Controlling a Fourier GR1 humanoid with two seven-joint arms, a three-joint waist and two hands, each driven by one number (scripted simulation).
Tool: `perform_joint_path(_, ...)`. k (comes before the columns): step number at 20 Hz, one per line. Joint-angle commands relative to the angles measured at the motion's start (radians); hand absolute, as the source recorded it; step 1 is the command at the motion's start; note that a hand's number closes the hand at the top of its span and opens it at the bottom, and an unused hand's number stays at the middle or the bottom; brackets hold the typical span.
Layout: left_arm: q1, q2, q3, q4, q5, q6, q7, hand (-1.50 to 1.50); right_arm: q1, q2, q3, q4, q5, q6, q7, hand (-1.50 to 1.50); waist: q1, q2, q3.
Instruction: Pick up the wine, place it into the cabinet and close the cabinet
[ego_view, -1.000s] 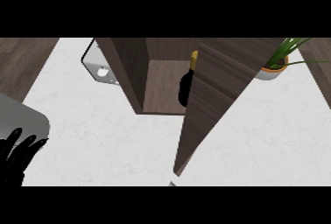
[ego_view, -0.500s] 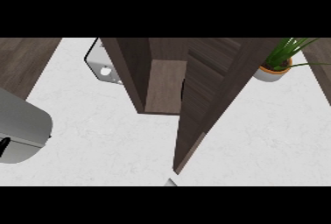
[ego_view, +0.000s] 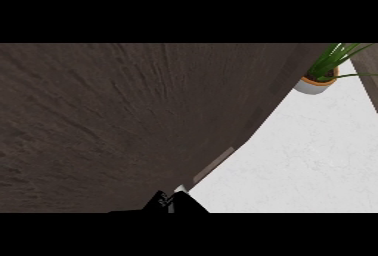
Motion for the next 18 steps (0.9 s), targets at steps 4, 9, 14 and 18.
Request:
perform_joint_path(4,0.058,0.004,0.069,0.074,-0.014,-0.135,-0.041,-1.50,-0.274,0.066,-0.226,0.360,-0.111,0.002,-0.076,1.50,0.011,0.011,0.002)
perform_joint_path(9,0.071,-0.012,0.116,0.070,0.001,-0.135,-0.004,-1.50,-0.403,0.067,-0.317,0.551,-0.253,0.105,-0.171,1.50,-0.009,0.011,0.004)
perform_joint_path(14,0.088,0.003,0.168,0.091,0.006,-0.189,0.036,-1.50,-0.472,0.068,-0.394,0.747,-0.367,0.285,-0.266,1.50,-0.007,0.014,0.004)
perform_joint_path(18,0.087,-0.018,0.178,0.079,-0.016,-0.176,0.037,-1.50,-0.465,0.054,-0.364,0.765,-0.544,0.548,-0.135,1.50,0.003,0.017,0.004)
